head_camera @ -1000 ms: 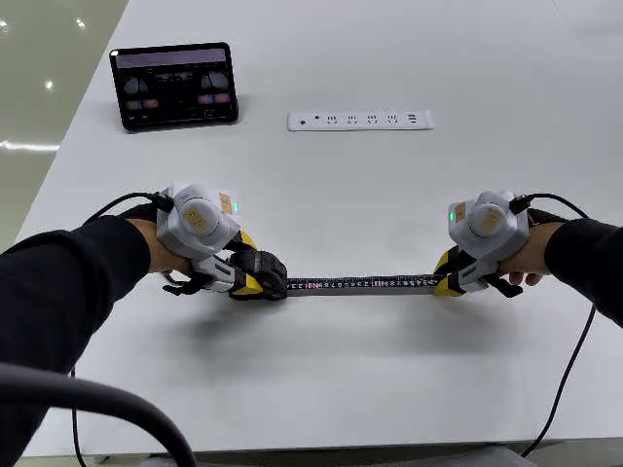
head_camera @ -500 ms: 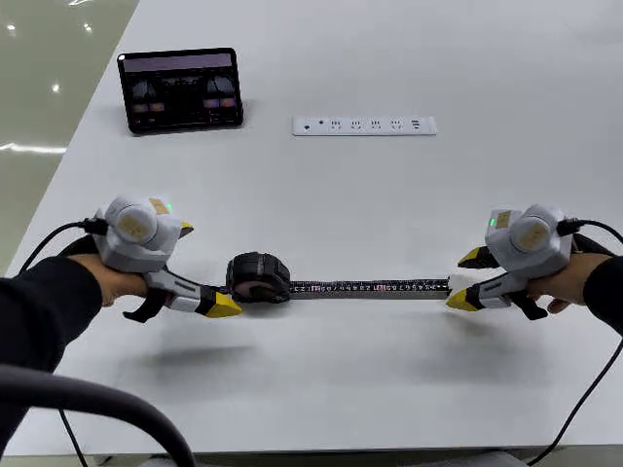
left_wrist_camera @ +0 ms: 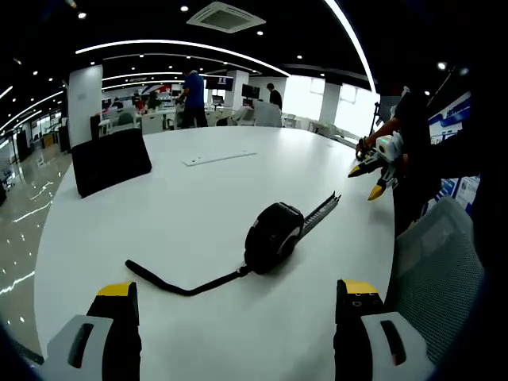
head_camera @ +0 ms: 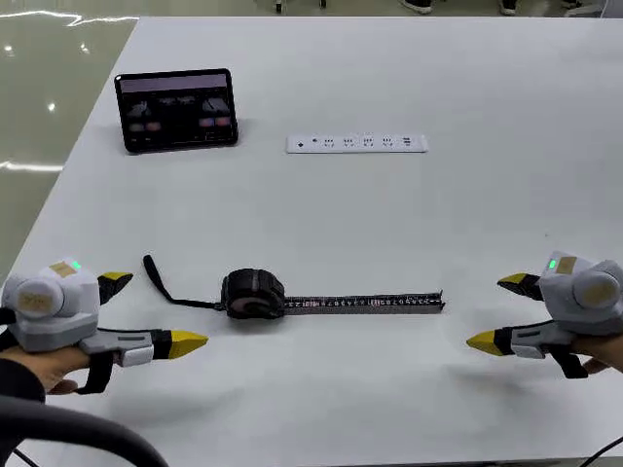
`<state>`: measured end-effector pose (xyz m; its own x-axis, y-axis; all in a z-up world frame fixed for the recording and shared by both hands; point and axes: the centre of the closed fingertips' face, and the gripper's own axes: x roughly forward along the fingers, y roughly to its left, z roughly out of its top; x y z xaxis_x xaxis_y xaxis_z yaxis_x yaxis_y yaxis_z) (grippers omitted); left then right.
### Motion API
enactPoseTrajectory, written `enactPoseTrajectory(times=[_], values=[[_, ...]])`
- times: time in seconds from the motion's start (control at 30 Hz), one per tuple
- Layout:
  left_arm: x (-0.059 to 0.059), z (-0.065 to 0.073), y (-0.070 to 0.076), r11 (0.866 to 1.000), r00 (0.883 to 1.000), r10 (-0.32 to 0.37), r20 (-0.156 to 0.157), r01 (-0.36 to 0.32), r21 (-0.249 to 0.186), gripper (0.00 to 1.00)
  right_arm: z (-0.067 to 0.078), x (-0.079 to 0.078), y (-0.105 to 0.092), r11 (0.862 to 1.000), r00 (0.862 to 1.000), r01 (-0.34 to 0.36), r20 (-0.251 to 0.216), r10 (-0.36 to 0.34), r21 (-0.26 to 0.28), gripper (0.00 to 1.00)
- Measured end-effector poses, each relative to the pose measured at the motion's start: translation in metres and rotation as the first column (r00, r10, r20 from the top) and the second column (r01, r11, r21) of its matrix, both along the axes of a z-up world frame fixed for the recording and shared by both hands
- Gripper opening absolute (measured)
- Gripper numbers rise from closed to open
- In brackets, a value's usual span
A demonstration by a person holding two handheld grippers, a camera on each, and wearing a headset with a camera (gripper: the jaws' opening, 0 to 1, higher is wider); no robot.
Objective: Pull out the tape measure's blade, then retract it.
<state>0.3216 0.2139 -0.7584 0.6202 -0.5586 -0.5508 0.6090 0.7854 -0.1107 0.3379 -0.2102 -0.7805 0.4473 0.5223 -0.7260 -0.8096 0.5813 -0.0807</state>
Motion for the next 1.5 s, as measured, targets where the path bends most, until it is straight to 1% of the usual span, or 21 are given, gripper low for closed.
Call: enactPoseTrajectory(times=[0.07, 0.1, 0.17, 0.23, 0.3, 0.37, 0.47, 0.57, 0.6, 0.67, 0.7, 0.77, 0.8, 0.9, 0.93, 1.07, 1.1, 1.17, 1.23, 1.3, 1.5], values=[[-0.006, 0.003, 0.006, 0.999, 0.999, 0.036, -0.009, -0.036, -0.014, 1.0, 0.005, -0.005, -0.004, 1.0, 1.0, 0.024, 0.012, -0.024, 0.017, 0.68], [-0.009, 0.004, 0.008, 0.999, 0.999, 0.043, -0.004, -0.043, -0.012, 1.0, 0.006, -0.008, -0.005, 0.999, 0.999, 0.03, 0.018, -0.03, 0.02, 0.7], [-0.016, 0.008, 0.011, 0.998, 0.998, 0.059, -0.006, -0.059, -0.019, 1.0, 0.012, -0.016, -0.006, 0.998, 0.999, 0.043, 0.025, -0.044, 0.034, 0.74], [-0.023, 0.008, 0.015, 0.998, 0.998, 0.062, -0.009, -0.062, -0.006, 1.0, 0.016, -0.021, -0.008, 0.997, 0.997, 0.066, 0.039, -0.068, 0.045, 0.78], [-0.029, 0.01, 0.018, 0.998, 0.998, 0.061, -0.002, -0.061, -0.004, 1.0, 0.018, -0.026, -0.01, 0.994, 0.995, 0.087, 0.039, -0.09, 0.058, 0.83], [-0.033, 0.007, 0.021, 0.998, 0.998, 0.063, -0.017, -0.063, 0.011, 1.0, 0.02, -0.031, -0.011, 0.993, 0.994, 0.095, 0.047, -0.098, 0.064, 0.87], [-0.038, 0.007, 0.021, 0.998, 0.998, 0.061, 0.016, -0.061, 0.002, 1.0, 0.021, -0.042, -0.012, 0.994, 0.995, 0.09, 0.047, -0.093, 0.068, 0.91], [-0.041, 0.007, 0.021, 0.998, 0.997, 0.062, 0.038, -0.062, -0.011, 1.0, 0.019, -0.049, -0.016, 0.995, 0.996, 0.08, 0.044, -0.083, 0.066, 0.95], [-0.042, 0.007, 0.021, 0.998, 0.997, 0.061, 0.043, -0.061, -0.009, 1.0, 0.018, -0.05, -0.018, 0.995, 0.995, 0.081, 0.044, -0.084, 0.065, 0.97], [-0.044, 0.006, 0.02, 0.999, 0.998, 0.052, 0.047, -0.052, -0.003, 1.0, 0.017, -0.053, -0.023, 0.993, 0.995, 0.092, 0.022, -0.094, 0.071, 1.0], [-0.046, 0.006, 0.02, 0.999, 0.998, 0.046, 0.051, -0.046, 0.002, 1.0, 0.017, -0.055, -0.023, 0.993, 0.995, 0.093, 0.014, -0.094, 0.074, 1.0], [-0.048, 0.003, 0.02, 0.999, 0.998, 0.038, 0.044, -0.039, 0.016, 1.0, 0.017, -0.06, -0.026, 0.995, 0.997, 0.076, 0.019, -0.078, 0.066, 1.0], [-0.049, 0.003, 0.019, 0.999, 0.998, 0.036, 0.044, -0.036, 0.018, 1.0, 0.015, -0.061, -0.029, 0.996, 0.997, 0.068, 0.023, -0.069, 0.049, 1.0], [-0.053, 0.005, 0.016, 1.0, 0.998, 0.025, 0.054, -0.025, 0.015, 1.0, 0.016, -0.064, -0.033, 0.997, 0.998, 0.063, 0.029, -0.064, 0.052, 1.0], [-0.053, 0.006, 0.016, 1.0, 0.998, 0.018, 0.064, -0.019, 0.018, 1.0, 0.016, -0.064, -0.034, 0.997, 0.997, 0.063, 0.03, -0.065, 0.053, 1.0], [-0.053, 0.004, 0.02, 0.999, 0.998, 0.02, 0.057, -0.021, 0.023, 1.0, 0.016, -0.064, -0.037, 0.995, 0.997, 0.077, 0.024, -0.079, 0.059, 1.0], [-0.054, 0.006, 0.019, 1.0, 0.998, 0.024, 0.053, -0.025, 0.015, 1.0, 0.016, -0.065, -0.038, 0.995, 0.996, 0.08, 0.023, -0.081, 0.059, 1.0], [-0.054, 0.008, 0.017, 1.0, 0.998, 0.014, 0.064, -0.015, 0.019, 1.0, 0.018, -0.065, -0.037, 0.994, 0.996, 0.082, 0.03, -0.084, 0.066, 1.0], [-0.053, 0.01, 0.016, 1.0, 0.998, 0.013, 0.06, -0.015, 0.023, 1.0, 0.02, -0.065, -0.036, 0.994, 0.996, 0.082, 0.034, -0.085, 0.069, 1.0], [-0.052, 0.015, 0.016, 1.0, 0.997, 0.02, 0.07, -0.022, 0.019, 1.0, 0.02, -0.065, -0.036, 0.994, 0.996, 0.081, 0.031, -0.084, 0.075, 1.0], [-0.053, 0.015, 0.015, 0.999, 0.997, 0.027, 0.069, -0.029, 0.023, 1.0, 0.02, -0.064, -0.036, 0.994, 0.996, 0.077, 0.029, -0.08, 0.079, 1.0]])
